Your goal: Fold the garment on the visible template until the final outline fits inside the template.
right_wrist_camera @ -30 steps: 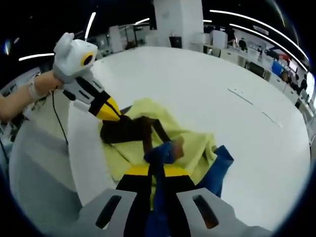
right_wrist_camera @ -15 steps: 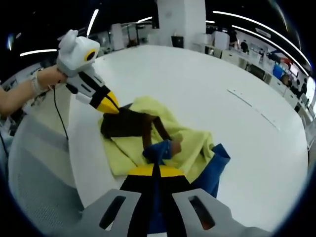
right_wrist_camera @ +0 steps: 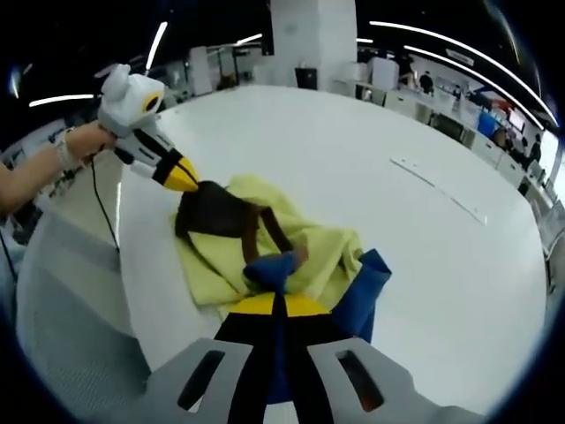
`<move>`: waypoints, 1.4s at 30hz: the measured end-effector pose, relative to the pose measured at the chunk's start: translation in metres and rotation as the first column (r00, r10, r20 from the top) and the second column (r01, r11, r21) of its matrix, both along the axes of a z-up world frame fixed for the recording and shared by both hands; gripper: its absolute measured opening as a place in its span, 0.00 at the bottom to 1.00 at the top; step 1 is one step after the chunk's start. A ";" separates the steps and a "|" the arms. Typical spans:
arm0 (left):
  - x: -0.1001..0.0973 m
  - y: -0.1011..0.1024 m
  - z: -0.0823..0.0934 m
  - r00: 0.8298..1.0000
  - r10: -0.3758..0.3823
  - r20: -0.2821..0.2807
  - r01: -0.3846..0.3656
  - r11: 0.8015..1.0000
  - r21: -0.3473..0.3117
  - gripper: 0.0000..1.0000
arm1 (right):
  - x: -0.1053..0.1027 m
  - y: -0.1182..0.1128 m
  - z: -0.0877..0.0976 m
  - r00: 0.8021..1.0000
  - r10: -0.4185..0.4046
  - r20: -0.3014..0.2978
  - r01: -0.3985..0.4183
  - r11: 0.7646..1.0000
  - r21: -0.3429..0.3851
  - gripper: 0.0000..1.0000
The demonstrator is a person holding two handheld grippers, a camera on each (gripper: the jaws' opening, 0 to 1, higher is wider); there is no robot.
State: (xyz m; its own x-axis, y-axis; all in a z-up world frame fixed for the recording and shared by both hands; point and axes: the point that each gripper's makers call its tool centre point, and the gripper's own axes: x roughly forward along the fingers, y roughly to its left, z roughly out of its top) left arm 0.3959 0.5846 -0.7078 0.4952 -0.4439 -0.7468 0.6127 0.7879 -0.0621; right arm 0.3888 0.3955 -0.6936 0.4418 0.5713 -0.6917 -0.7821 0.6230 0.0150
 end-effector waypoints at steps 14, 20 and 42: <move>-0.005 0.013 0.002 0.999 0.034 0.011 -0.034 0.999 -0.016 0.00 | -0.006 -0.024 -0.002 0.999 -0.053 -0.001 0.053 0.998 -0.018 0.01; -0.005 0.015 0.006 0.998 0.046 0.033 -0.045 0.999 -0.019 0.00 | -0.006 -0.034 0.000 0.997 -0.077 0.010 0.077 0.997 -0.027 0.01; 0.006 0.031 0.049 0.989 0.073 0.129 -0.069 0.997 -0.033 0.00 | 0.013 -0.055 0.041 0.986 -0.117 0.120 0.121 0.992 -0.028 0.01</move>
State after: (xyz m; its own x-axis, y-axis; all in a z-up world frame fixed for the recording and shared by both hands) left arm 0.4020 0.6154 -0.6591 0.6184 -0.4248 -0.6612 0.5599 0.8285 -0.0086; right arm 0.4023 0.3400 -0.6529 0.5846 0.4865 -0.6493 -0.6975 0.7101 -0.0960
